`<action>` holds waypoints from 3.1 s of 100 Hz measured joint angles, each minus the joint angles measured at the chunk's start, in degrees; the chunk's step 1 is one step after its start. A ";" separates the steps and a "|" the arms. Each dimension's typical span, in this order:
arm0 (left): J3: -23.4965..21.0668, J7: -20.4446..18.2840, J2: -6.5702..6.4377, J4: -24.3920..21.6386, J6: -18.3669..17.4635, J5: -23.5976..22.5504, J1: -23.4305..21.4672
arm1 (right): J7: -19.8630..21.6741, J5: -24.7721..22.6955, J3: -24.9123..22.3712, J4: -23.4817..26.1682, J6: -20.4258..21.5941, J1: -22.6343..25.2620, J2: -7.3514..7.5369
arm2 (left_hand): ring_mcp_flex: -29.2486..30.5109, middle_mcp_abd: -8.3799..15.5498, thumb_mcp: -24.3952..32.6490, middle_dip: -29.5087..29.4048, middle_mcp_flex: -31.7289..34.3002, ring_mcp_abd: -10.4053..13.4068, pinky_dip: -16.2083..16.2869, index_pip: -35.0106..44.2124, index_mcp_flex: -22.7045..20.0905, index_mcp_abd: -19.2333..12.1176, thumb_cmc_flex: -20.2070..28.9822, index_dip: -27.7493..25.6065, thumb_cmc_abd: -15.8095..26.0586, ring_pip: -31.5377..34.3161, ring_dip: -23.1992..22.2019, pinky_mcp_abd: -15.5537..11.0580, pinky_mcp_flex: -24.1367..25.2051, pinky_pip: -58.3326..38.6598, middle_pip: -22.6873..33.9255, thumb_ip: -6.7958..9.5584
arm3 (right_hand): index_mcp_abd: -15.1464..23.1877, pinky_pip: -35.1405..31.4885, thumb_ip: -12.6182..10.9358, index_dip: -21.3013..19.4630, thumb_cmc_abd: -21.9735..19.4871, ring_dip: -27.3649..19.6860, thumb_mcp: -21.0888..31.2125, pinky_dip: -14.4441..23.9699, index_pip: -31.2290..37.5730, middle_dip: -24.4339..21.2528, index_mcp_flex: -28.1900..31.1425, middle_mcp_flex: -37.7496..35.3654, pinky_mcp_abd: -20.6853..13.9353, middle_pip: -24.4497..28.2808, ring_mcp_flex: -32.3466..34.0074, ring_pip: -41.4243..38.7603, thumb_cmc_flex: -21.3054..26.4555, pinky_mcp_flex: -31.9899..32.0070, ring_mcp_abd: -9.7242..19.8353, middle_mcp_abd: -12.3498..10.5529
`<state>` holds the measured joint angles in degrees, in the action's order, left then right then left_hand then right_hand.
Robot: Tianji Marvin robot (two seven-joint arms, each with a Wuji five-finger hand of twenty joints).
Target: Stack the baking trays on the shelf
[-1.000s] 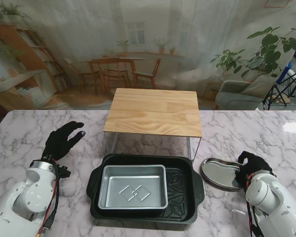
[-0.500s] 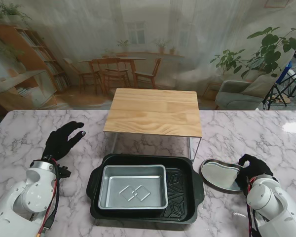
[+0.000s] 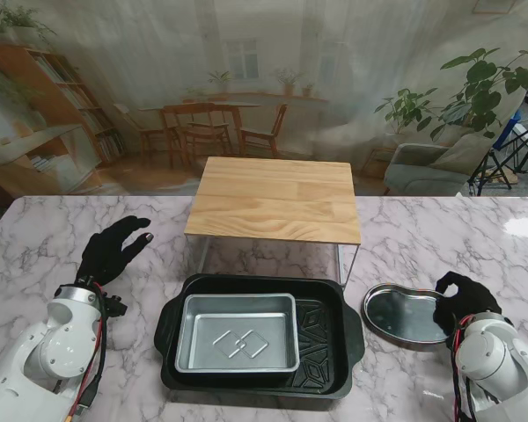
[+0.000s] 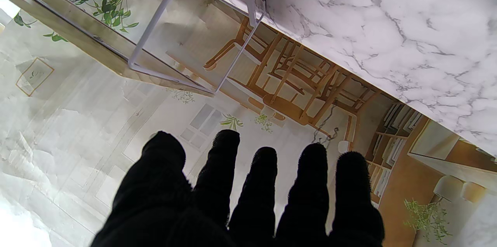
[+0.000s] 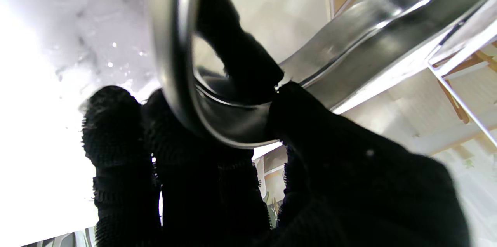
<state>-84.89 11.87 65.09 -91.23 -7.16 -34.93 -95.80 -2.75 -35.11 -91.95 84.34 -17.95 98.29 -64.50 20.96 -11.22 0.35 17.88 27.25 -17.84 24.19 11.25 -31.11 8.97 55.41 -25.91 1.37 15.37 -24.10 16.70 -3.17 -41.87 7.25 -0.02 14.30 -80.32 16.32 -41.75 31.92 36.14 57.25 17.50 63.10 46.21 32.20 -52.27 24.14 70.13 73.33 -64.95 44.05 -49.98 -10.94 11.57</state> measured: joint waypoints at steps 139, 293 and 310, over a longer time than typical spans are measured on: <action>0.27 -0.16 -0.02 0.08 0.39 0.04 0.18 | 7.62 12.74 -11.02 21.33 1.48 13.58 0.08 | 0.00 0.00 0.00 0.00 0.00 0.00 0.00 0.00 0.00 0.00 0.00 0.56 0.00 0.00 -0.01 0.00 0.18 0.00 0.00 0.00 | -1.40 0.00 0.00 -1.50 0.12 0.49 -0.34 0.48 -0.58 1.49 0.89 0.07 0.76 1.29 0.00 -0.13 0.00 -0.25 0.10 1.45; 0.44 -0.12 -0.04 0.07 1.03 -0.12 -0.05 | 3.53 13.47 21.88 34.21 -27.16 2.76 -0.50 | 0.00 0.00 0.00 0.00 0.00 0.00 0.00 0.00 0.00 0.00 0.00 0.73 0.01 0.00 -0.01 0.00 0.25 0.07 0.00 0.00 | -2.24 0.00 0.00 -1.51 0.12 0.10 -0.53 0.49 -0.59 1.99 0.89 0.07 0.77 1.43 0.00 0.04 0.00 -0.88 0.42 1.52; 0.36 -0.07 -0.04 0.08 1.03 -0.13 -0.10 | 3.52 13.32 25.27 32.74 -29.32 0.43 -0.81 | 0.00 0.00 0.00 0.00 -0.01 0.00 0.00 0.00 0.00 0.00 0.00 0.73 0.01 0.00 -0.01 0.00 0.26 0.66 0.00 0.00 | -2.25 0.06 0.00 -1.46 0.12 -0.30 -0.58 -0.03 -0.59 1.96 0.88 0.07 0.77 1.43 0.00 0.42 0.00 -0.88 0.42 1.52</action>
<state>-84.53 11.81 65.05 -91.16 -6.13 -35.05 -95.90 0.76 -21.79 -66.68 117.08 -47.27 98.72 -65.31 20.96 -11.23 0.35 17.88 27.25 -17.84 24.19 11.25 -31.11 8.97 55.41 -25.18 1.38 15.37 -24.11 16.70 -2.91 -41.21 7.25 -0.02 12.05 -80.27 16.32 -43.20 32.04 35.84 56.67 17.48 62.51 48.17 33.08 -52.19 24.91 71.56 73.33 -64.54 44.05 -50.86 -10.52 13.09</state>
